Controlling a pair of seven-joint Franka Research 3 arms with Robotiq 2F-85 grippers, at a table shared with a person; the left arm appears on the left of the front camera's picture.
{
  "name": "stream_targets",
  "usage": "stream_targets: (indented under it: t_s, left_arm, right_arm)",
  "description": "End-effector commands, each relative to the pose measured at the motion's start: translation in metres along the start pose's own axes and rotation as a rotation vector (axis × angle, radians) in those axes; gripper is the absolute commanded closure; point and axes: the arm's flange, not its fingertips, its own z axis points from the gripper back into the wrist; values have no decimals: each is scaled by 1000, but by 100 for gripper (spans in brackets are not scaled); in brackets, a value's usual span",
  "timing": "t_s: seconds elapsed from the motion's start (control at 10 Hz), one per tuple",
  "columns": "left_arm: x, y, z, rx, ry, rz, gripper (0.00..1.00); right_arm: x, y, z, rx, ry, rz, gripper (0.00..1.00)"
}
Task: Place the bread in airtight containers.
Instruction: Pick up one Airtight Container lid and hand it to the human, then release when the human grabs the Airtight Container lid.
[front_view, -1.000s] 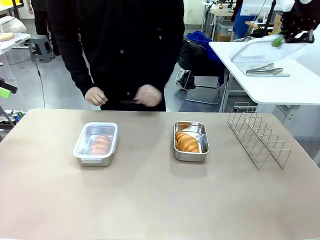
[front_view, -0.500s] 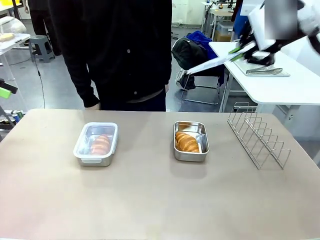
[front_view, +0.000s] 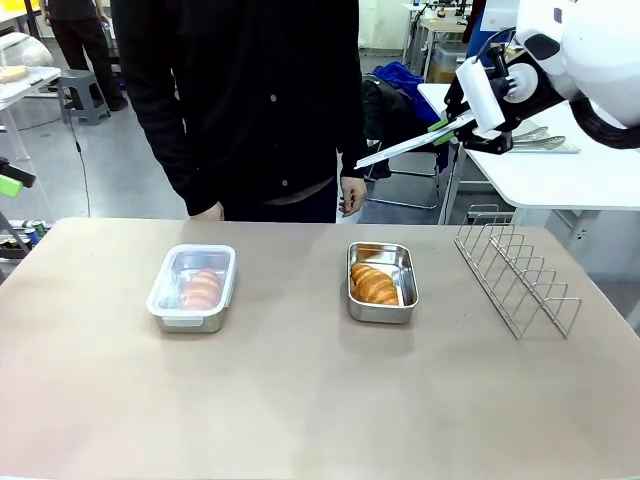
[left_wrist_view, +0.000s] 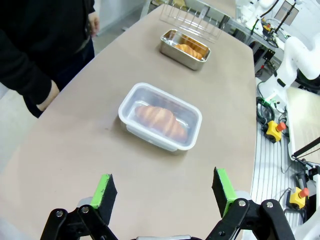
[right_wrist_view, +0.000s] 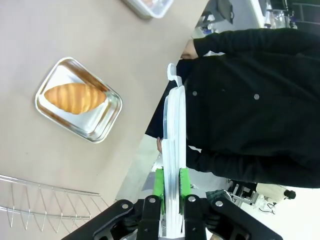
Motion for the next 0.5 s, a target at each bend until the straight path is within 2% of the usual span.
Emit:
stream_targets:
  t_s: [0.0, 0.4]
  left_arm:
    - [1, -2, 0, 2, 9, -9, 0]
    - [1, -2, 0, 2, 9, -9, 0]
  right_arm:
    - [2, 1, 5, 2, -12, 3, 100]
    - [2, 1, 5, 2, -12, 3, 100]
